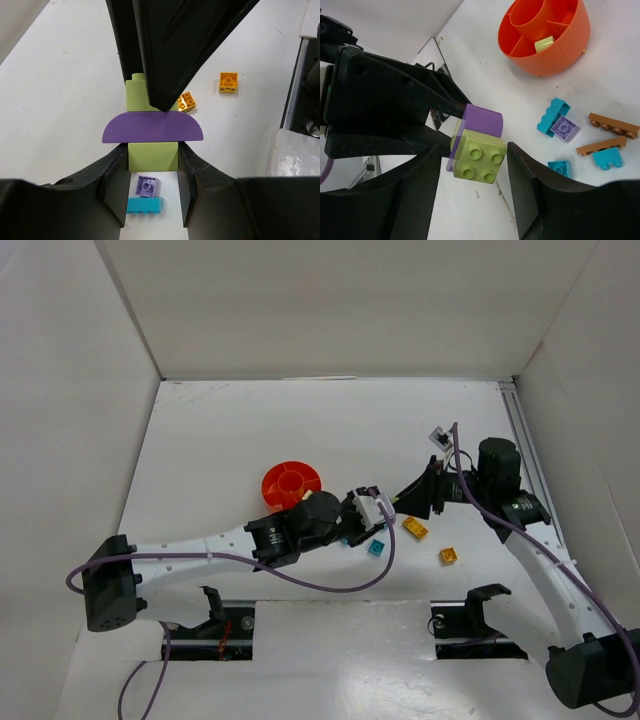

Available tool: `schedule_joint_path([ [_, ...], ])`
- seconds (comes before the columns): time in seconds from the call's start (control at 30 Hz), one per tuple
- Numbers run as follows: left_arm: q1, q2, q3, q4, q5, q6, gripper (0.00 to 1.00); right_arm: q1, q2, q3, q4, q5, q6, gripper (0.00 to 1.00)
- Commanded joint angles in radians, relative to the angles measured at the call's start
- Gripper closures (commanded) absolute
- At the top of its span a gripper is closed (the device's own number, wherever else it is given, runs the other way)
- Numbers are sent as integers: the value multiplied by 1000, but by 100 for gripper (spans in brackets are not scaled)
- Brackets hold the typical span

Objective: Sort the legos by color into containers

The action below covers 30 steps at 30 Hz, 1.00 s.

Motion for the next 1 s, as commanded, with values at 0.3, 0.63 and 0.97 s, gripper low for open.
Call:
schedule_joint_path([
  [0.3,-3,-44,1,85,-5,2,90,-6,1,40,-20,-19,-58,36],
  [0.63,-3,-53,-8,107,-5,11,91,-6,11,50,0,-29,-49,52],
  [0.97,-3,-44,-20,98,-5,2,91,-48,11,39,44,-65,-26,85],
])
